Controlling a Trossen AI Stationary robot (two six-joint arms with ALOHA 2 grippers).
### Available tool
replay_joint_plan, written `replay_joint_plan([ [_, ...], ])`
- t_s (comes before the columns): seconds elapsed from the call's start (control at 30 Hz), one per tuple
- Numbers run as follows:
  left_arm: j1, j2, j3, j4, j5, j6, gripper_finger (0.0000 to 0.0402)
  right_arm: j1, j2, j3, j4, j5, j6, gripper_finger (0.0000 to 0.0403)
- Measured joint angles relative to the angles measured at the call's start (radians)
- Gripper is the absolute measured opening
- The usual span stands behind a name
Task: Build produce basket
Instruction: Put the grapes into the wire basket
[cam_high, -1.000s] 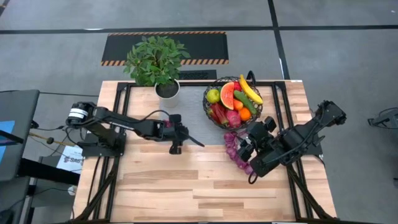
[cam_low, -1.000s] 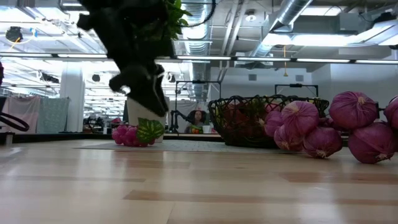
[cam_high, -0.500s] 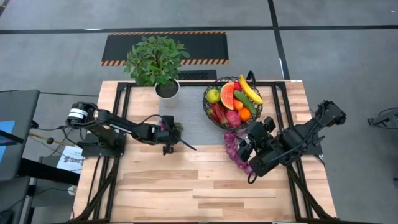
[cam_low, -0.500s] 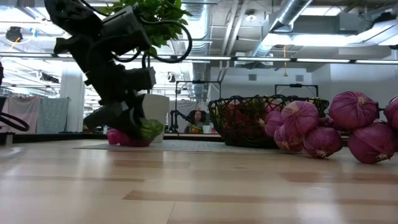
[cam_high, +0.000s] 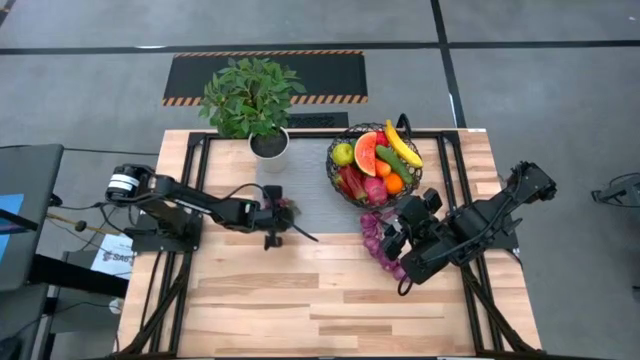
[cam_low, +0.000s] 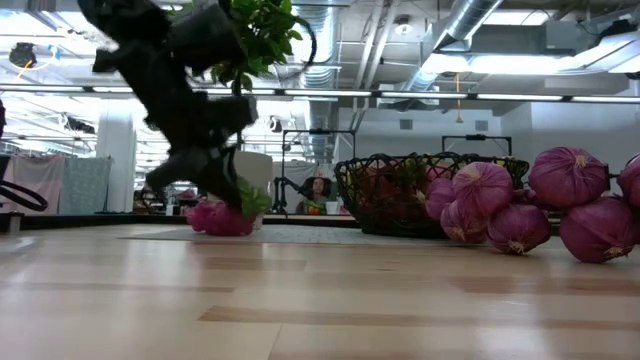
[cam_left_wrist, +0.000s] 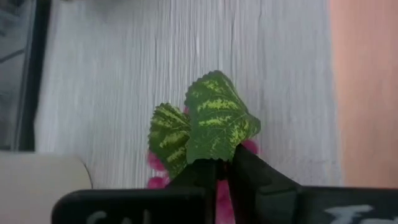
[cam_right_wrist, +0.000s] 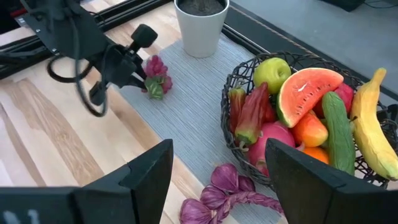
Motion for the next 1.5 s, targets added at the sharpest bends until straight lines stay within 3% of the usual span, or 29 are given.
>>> replay_joint_plan([
  [0.33,-0.029,-0.049,0.162,-0.090,0.002,-0.024,0.0000,0.001,0.000,0.000,0.000,-0.003,0.000,0.0276],
  [0.63,-0.029,-0.162,0.235,-0.074,0.028,-0.033,0.0000,0.003,-0.002,-0.032,0.043,-0.013,-0.002,0.0276],
  [0.8,-0.029,-0.253,0.235,-0.044,0.128,-0.098,0.0000,-0.010,0.000,-0.169,0.214,-0.001,-0.074,0.0276],
  [1.03,-0.029,-0.325,0.236,0.031,0.273,-0.162,0.0000,-0.096,0.001,-0.363,0.764,0.001,-0.435,0.0276],
  [1.23,-0.029,-0.325,0.236,0.067,0.291,-0.182,0.0000,-0.213,0.001,-0.424,1.177,-0.285,-0.792,0.0294],
  [1.33,-0.029,-0.325,0.236,0.068,0.288,-0.186,0.0000,-0.252,0.000,-0.424,1.226,-0.340,-0.860,0.0317],
  [1.5,-0.029,-0.325,0.236,0.069,0.288,-0.189,0.0000,-0.307,0.000,-0.425,1.181,-0.307,-0.858,0.0351],
])
